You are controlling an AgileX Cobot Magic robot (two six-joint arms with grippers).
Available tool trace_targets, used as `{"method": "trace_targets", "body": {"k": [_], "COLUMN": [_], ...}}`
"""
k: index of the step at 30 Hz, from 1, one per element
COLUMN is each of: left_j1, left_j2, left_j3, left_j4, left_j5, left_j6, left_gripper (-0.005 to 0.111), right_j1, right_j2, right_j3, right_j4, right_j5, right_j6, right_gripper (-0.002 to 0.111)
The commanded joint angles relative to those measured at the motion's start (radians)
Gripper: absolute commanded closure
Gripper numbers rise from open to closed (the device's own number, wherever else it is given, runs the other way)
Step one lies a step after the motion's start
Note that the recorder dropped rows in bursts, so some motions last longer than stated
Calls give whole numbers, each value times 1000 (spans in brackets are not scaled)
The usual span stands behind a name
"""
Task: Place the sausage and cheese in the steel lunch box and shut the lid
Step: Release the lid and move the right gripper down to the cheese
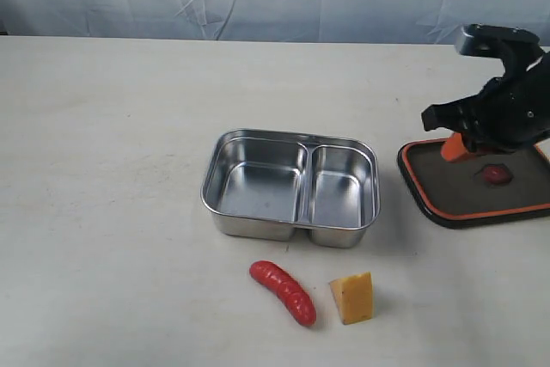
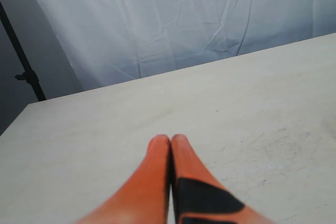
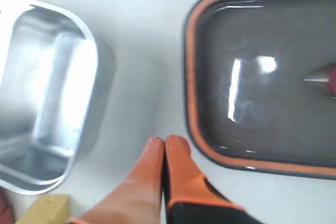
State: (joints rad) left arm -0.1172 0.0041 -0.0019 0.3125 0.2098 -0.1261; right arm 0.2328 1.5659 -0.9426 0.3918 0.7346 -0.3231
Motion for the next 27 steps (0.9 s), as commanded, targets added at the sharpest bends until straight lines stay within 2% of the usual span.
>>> {"method": "trace_targets", "body": {"k": [1, 8, 13, 16, 19, 21, 22, 27], "left_j1": [4, 4, 4, 4, 4, 4, 4, 4], "left_j2": [-4, -4, -4, -4, -4, -4, -4, -4], "left_j3": [2, 2, 2, 2, 2, 2, 2, 2], "left_j4": [6, 6, 6, 6, 6, 6, 6, 6], "left_j5": [-9, -9, -9, -9, -9, -9, -9, -1], "left_j6": [-2, -2, -2, -2, -2, -2, -2, -2], "left_gripper": [107, 107, 107, 107, 107, 107, 107, 107], "right_j1": [170, 395, 494, 525, 525, 525, 525, 525], "right_j2": [-90, -153, -176, -176, -176, -176, -176, -150], "right_j3": [0, 81, 208, 247, 249, 249, 249, 249], "right_j4": [1, -9, -25, -25, -29, -38, -48, -138], "right_j5": [42, -23, -114, -143, -127, -135, -140, -138], "right_j6": [1, 176, 251, 259, 323, 387, 412, 542], "right_gripper": [109, 109, 106, 85, 50, 33, 30, 35]}}
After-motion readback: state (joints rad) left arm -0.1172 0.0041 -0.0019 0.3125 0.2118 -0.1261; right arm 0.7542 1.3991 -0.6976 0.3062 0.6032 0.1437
